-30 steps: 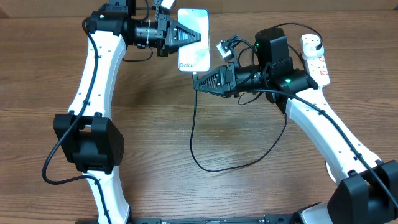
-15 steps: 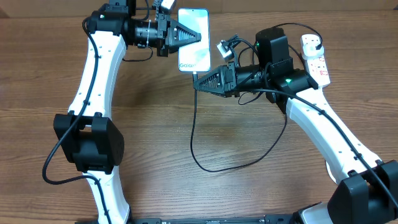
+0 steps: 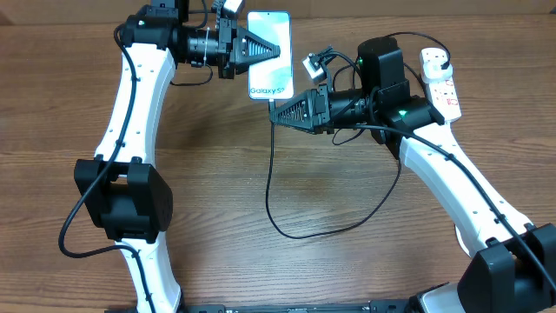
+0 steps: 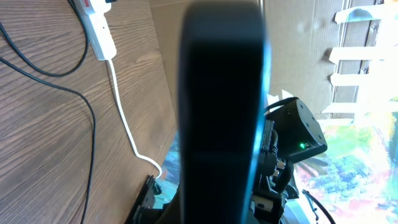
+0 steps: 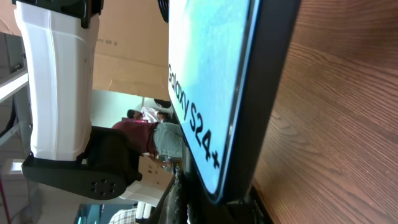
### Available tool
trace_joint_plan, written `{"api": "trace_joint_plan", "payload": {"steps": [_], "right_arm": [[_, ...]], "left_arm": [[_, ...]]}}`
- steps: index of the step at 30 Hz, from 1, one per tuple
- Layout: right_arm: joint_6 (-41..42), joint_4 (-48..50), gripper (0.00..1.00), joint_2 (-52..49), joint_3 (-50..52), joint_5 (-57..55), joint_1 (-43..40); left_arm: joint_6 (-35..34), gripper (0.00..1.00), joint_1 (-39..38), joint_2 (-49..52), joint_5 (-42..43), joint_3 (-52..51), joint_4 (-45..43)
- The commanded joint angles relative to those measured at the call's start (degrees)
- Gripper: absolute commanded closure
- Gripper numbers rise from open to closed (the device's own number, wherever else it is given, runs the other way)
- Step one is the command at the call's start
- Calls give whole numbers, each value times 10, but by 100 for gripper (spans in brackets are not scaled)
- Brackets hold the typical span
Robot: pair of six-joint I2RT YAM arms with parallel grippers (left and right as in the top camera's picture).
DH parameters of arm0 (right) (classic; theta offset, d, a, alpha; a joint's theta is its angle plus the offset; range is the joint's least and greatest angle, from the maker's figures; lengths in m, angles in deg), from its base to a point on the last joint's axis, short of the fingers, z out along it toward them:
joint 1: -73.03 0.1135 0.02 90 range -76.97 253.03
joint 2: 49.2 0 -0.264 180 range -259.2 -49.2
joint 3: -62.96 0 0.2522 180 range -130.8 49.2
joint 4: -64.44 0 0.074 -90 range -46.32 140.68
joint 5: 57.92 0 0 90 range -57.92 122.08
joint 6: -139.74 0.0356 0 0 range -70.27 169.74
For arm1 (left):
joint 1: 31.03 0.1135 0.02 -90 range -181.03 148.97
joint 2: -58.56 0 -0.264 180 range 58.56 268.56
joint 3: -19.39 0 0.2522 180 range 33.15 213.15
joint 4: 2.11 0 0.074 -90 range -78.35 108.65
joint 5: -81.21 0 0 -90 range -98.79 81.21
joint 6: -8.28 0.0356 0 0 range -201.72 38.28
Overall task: Plug charger to phone and switch on socket
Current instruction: 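Align the USB-C plug under the phone's port with the right gripper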
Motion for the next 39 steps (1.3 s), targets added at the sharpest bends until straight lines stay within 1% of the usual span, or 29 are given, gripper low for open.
{"api": "trace_joint_plan", "payload": {"steps": [1,9,18,26,33,39], "right_arm": [[2,8,96,13,-6,-9,-6],[13,16,96,7,-6,-27,-7],[26,32,96,6,-6,-27,-10],[29,31,96,6,-6,-21,-23],[30,34,96,6,-6,-23,-23],[39,43,96,6,-6,-28,-23]], "left_arm": [[1,96,-5,-2,34,3,1],[3,96,-5,-2,64,3,9],[57,96,-5,-2,57,3,60],[74,96,-5,-2,59,3,72],[75,96,-5,-2,59,3,85],[98,96,-5,-2,59,3,106]]}}
